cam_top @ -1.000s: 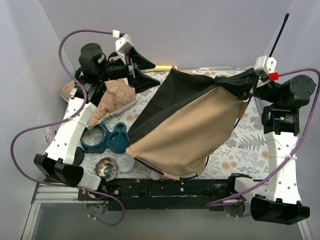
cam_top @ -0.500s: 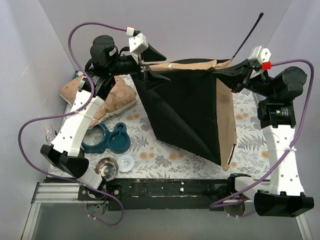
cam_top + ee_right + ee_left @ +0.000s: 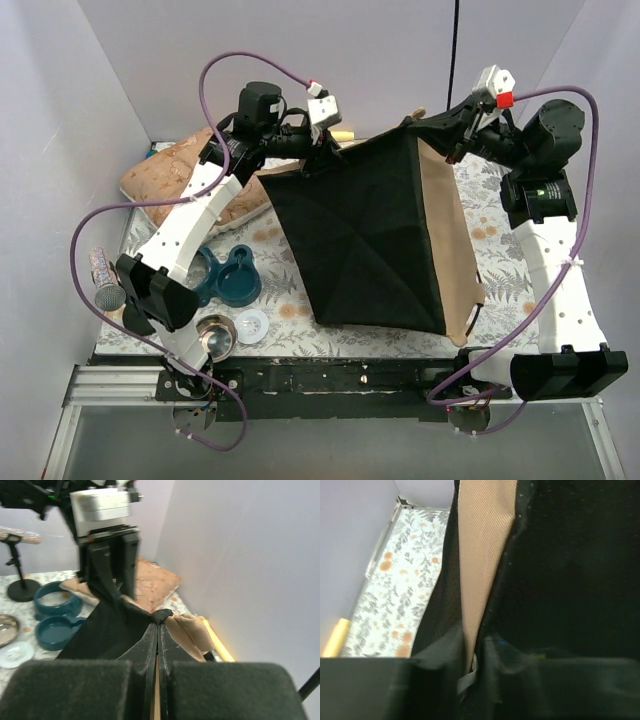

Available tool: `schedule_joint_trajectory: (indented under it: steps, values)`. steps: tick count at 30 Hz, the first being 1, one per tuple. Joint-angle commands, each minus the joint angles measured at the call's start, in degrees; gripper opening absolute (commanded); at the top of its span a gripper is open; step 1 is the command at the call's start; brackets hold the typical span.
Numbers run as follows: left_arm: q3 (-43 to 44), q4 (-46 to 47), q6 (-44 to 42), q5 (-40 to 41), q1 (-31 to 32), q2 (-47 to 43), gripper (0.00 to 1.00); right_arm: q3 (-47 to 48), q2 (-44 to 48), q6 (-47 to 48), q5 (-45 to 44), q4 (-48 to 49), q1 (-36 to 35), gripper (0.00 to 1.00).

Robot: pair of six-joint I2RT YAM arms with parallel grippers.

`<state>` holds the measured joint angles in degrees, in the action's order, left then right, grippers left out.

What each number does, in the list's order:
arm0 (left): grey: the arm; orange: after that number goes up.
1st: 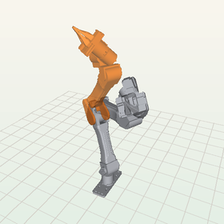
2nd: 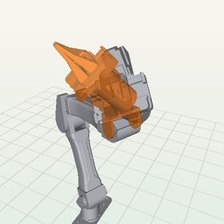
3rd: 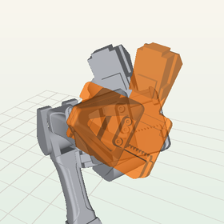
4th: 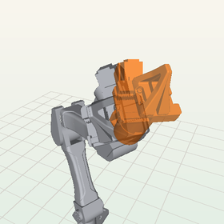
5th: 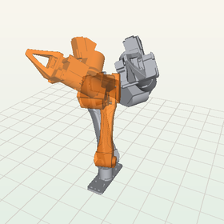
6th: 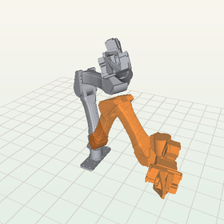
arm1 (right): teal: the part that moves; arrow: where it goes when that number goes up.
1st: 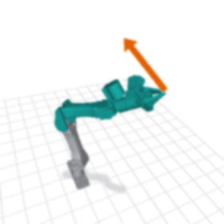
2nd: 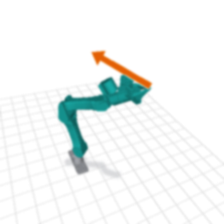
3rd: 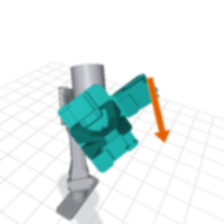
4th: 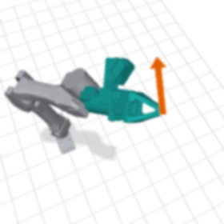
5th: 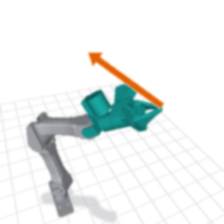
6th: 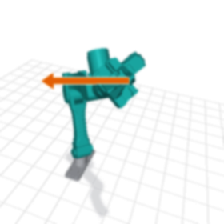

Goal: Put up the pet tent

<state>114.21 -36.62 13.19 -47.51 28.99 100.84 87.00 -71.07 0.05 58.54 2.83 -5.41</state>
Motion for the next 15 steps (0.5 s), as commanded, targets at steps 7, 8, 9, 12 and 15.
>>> schedule_joint_trajectory:
  steps: [7,8,9,12,15]
  values:
    - [-19.4,7.0,20.4,16.0,0.3,-18.6,0.00,8.8,-6.9,12.5,-24.4,0.1,-9.6,0.01]
    - [-22.0,8.4,23.1,17.5,0.3,-20.5,0.00,9.3,-7.6,14.5,-25.7,-0.4,-11.0,0.01]
    - [-24.0,9.4,25.0,18.6,0.3,-21.9,0.00,9.9,-8.3,16.4,-27.0,-0.6,-12.2,0.01]
    - [-29.7,13.0,34.1,18.5,0.3,-26.5,0.00,12.5,-10.5,22.8,-30.3,-2.0,-15.6,0.01]
    - [-35.8,17.3,48.1,19.4,0.4,-29.9,0.00,14.6,-12.4,25.6,-32.3,-2.1,-17.5,0.01]
